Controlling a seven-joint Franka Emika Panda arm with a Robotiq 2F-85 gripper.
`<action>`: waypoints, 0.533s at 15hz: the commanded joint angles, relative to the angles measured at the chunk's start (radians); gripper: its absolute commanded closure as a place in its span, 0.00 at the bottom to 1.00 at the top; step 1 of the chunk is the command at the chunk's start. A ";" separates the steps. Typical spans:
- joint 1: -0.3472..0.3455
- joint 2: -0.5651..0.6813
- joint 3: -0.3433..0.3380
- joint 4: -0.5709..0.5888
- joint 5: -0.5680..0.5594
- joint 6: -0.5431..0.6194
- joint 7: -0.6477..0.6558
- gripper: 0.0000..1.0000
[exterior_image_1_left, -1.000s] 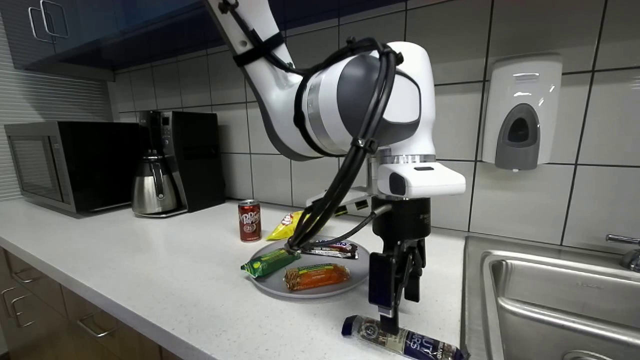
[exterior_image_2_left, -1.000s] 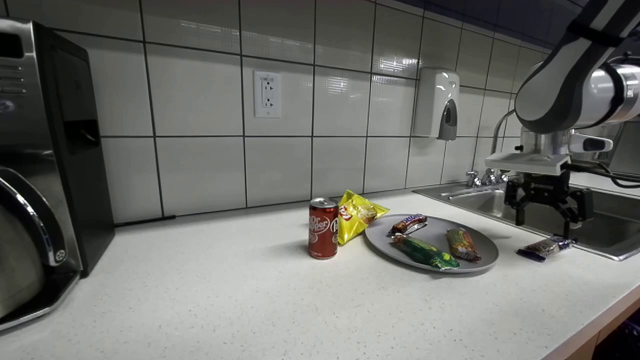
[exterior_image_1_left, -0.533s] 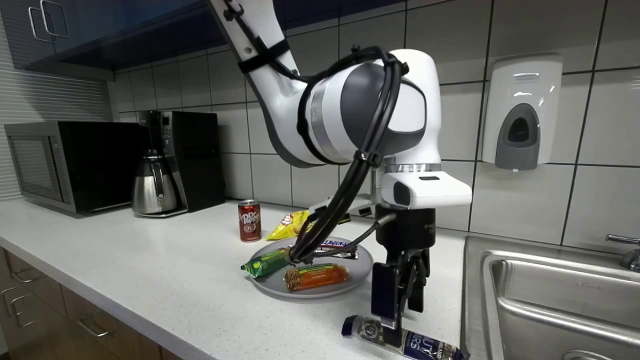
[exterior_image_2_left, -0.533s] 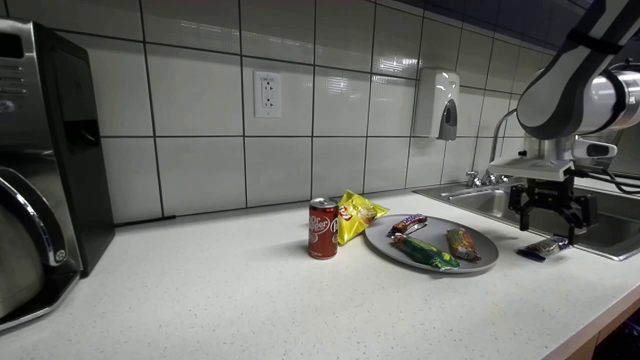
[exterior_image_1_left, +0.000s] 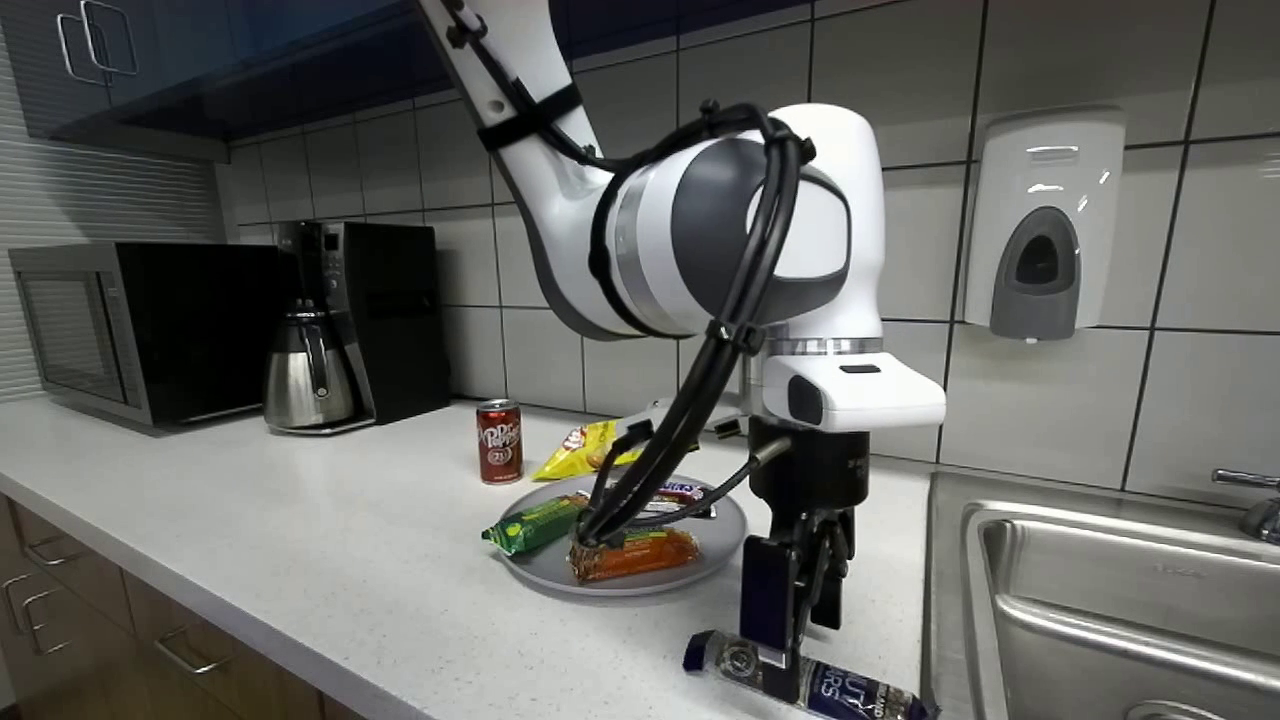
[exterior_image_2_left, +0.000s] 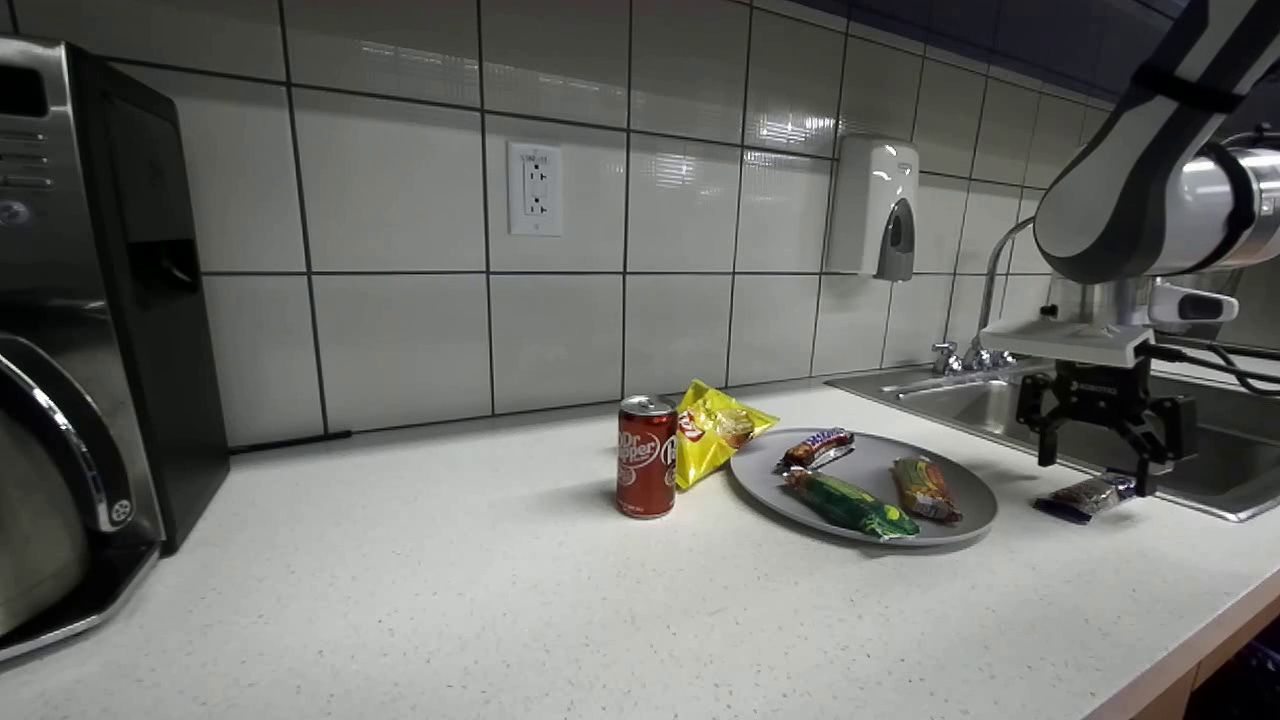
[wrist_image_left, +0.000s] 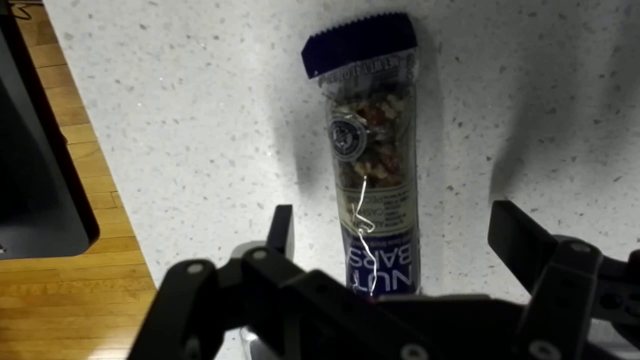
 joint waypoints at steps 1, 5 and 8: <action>-0.020 -0.006 0.013 -0.019 0.034 0.037 -0.058 0.00; -0.019 0.000 0.011 -0.029 0.054 0.064 -0.076 0.00; -0.020 0.004 0.012 -0.035 0.070 0.080 -0.084 0.00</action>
